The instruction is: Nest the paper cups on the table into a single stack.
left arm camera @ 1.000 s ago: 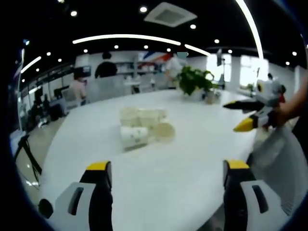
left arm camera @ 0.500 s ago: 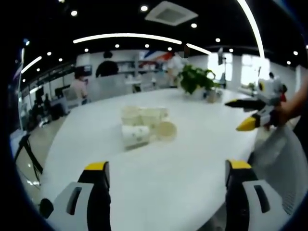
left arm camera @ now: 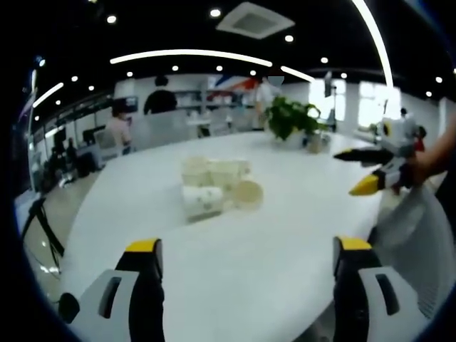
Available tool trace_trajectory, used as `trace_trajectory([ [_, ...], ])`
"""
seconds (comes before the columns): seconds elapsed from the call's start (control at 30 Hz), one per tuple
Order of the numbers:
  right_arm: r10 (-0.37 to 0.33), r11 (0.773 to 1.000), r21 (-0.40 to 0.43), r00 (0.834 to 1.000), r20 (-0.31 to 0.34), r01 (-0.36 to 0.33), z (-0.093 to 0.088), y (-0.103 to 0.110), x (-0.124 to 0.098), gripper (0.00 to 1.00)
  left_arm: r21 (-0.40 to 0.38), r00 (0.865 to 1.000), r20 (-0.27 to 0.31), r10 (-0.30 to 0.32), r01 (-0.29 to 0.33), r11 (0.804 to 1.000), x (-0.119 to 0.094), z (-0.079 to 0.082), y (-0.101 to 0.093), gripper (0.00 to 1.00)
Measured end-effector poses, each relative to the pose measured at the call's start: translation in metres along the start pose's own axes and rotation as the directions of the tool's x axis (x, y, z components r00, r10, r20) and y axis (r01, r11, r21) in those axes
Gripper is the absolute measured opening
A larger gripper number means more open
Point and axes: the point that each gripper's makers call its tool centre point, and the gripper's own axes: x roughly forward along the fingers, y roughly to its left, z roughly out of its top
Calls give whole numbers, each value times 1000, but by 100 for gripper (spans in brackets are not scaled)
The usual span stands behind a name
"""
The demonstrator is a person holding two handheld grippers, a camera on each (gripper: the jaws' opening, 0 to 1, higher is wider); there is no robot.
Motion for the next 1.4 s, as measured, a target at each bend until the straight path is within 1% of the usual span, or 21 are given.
trace_trajectory([
  [0.2, -21, 1000, -13, 1000, -16, 20, -2, -14, 14, 98, 3, 1000, -3, -1, 1, 1000, 0, -1, -1, 97],
  [0.37, -2, 999, -35, 999, -47, 1, 1, -18, 30, 94, 10, 1000, -5, 0, 0, 1000, -1, -1, -1, 96],
  [0.47, 3, 998, -65, 1000, -31, -5, 8, -18, 39, 92, 11, 1000, -3, -1, 1, 1000, -1, -1, -1, 96],
  [0.53, -2, 995, -95, 1000, -31, -1, 11, -17, 48, 92, 10, 1000, -1, 2, -2, 1000, -1, -1, 0, 95],
  [0.67, -6, 995, -102, 999, -37, 2, 13, -15, 65, 91, 9, 1000, -2, 3, -3, 1000, -1, -1, 1, 95],
  [0.8, -29, 991, -133, 998, -51, 22, 13, -19, 85, 90, 10, 1000, -5, 1, -1, 1000, -1, -2, 1, 95],
  [0.9, -39, 990, -135, 997, -61, 30, 13, -22, 98, 88, 10, 1000, -6, 1, -1, 1000, -1, -2, 1, 95],
  [1.03, -62, 991, -126, 996, -66, 54, 17, -28, 120, 86, 4, 1000, -7, 3, -3, 1000, -1, -3, 1, 94],
  [1.1, -67, 991, -121, 995, -69, 58, 18, -30, 129, 84, 4, 1000, -8, 2, -2, 1000, -1, -3, 1, 94],
  [1.23, -84, 990, -120, 993, -82, 74, 18, -34, 140, 80, 2, 1000, -11, -1, 1, 1000, -1, -4, 0, 94],
  [1.4, -103, 985, -151, 990, -100, 88, 14, -31, 151, 71, -3, 1000, -13, -1, 1, 1000, -1, -5, 0, 93],
])
